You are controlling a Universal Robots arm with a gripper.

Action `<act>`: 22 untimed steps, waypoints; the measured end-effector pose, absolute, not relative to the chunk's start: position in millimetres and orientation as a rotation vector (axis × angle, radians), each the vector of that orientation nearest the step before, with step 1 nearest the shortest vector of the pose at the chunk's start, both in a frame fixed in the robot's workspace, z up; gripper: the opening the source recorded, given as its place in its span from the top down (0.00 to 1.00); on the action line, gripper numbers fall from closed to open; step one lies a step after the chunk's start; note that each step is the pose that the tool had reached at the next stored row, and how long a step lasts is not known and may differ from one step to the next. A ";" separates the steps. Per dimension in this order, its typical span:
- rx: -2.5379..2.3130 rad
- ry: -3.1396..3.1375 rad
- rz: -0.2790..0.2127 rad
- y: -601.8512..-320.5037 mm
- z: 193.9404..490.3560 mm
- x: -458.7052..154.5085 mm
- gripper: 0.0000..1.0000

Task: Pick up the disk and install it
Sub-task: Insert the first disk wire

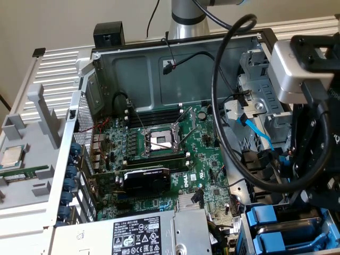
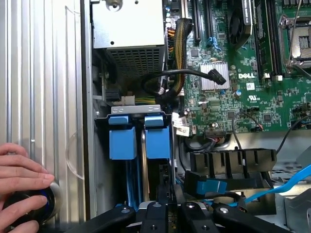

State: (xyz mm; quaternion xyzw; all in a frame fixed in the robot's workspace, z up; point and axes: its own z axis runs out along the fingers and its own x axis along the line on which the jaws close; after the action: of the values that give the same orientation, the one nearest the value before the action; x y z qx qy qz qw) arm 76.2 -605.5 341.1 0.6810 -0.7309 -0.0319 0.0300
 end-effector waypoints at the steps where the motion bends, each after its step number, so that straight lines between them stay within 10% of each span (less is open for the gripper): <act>1: 2.098 -2.255 -0.098 -605.5 341.1 76.2 0.83; 22: 2.097 -2.256 -0.098 -605.8 339.1 75.8 0.83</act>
State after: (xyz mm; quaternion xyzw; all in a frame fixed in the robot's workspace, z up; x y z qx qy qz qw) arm 75.8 -605.8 339.1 0.6803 -0.7316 -0.0319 0.0299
